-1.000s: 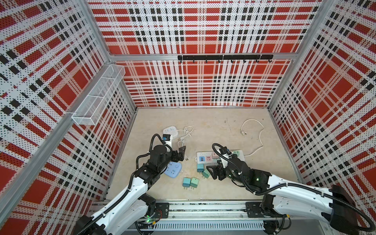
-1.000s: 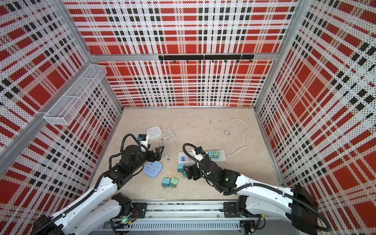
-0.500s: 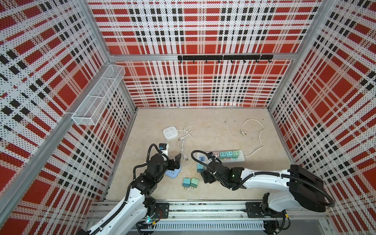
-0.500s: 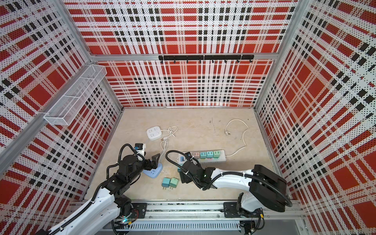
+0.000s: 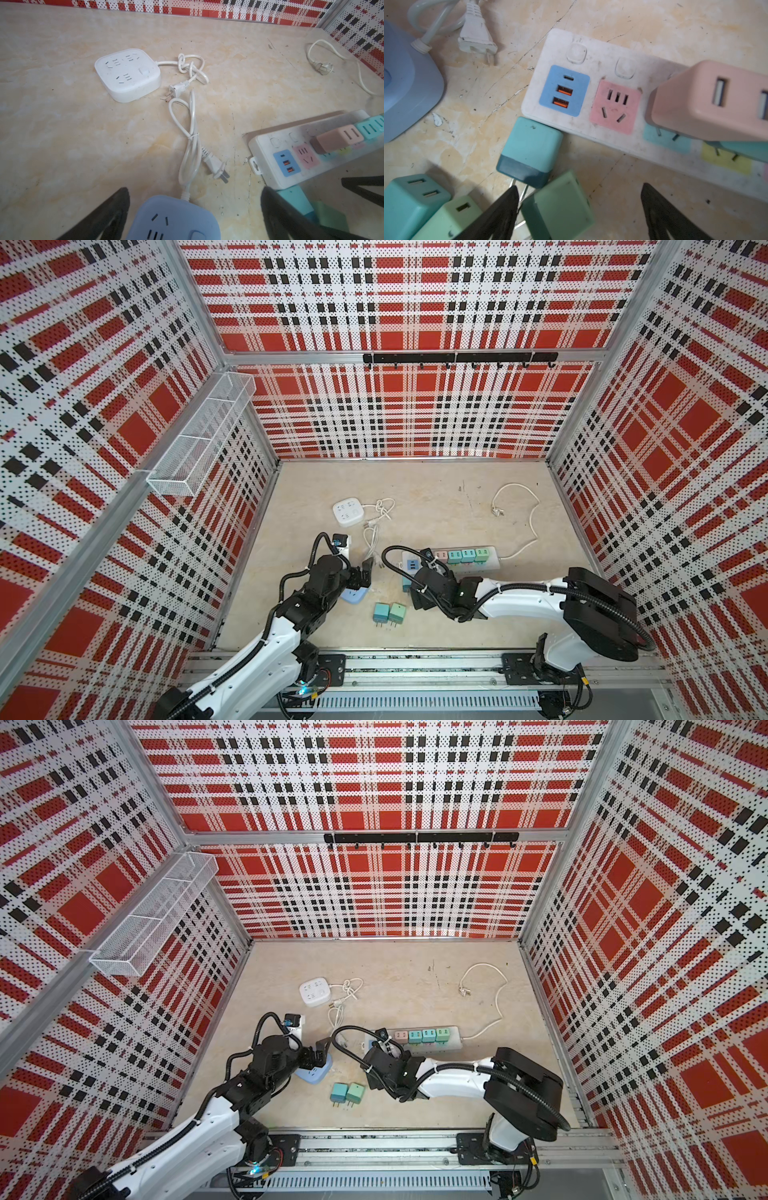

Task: Insert plugs into power strip
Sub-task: Rotate the plug at the bottom-center of the table.

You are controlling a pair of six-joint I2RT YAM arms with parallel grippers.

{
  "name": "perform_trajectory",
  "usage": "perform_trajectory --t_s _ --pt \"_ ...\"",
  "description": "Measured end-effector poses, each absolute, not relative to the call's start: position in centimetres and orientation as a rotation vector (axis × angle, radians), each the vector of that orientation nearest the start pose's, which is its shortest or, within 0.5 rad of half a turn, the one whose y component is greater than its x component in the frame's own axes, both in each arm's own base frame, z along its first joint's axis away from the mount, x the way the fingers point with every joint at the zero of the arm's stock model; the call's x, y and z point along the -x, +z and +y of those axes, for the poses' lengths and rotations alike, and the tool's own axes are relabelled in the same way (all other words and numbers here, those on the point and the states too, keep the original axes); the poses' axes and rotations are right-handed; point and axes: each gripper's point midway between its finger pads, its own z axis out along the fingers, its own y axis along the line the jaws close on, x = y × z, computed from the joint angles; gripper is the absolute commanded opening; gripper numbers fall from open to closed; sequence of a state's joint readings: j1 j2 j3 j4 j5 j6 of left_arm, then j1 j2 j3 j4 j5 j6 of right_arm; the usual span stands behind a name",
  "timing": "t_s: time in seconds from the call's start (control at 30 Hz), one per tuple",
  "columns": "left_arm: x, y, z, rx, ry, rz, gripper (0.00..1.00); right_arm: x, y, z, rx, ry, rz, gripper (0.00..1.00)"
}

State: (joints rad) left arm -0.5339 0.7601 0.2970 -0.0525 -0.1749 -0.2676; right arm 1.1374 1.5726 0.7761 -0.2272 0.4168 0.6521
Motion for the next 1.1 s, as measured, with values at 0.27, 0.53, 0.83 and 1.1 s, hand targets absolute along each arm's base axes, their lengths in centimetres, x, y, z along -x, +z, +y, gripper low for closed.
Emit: perform_trajectory --t_s 0.27,0.53,0.83,1.1 --pt "-26.1 11.9 -12.2 -0.198 -0.245 2.082 0.99 -20.9 3.8 28.5 0.441 0.198 2.451 0.93" --pt "-26.3 11.9 -11.6 -0.182 -0.2 2.075 0.99 -20.2 3.7 26.5 0.417 0.189 2.454 0.92" --pt "-26.4 11.9 -11.6 -0.182 -0.194 2.074 0.99 -18.7 3.6 22.8 0.387 0.165 2.462 0.92" --pt "-26.3 12.5 -11.5 -0.178 -0.202 2.055 0.99 -18.6 3.4 23.9 0.468 0.196 2.463 0.94"
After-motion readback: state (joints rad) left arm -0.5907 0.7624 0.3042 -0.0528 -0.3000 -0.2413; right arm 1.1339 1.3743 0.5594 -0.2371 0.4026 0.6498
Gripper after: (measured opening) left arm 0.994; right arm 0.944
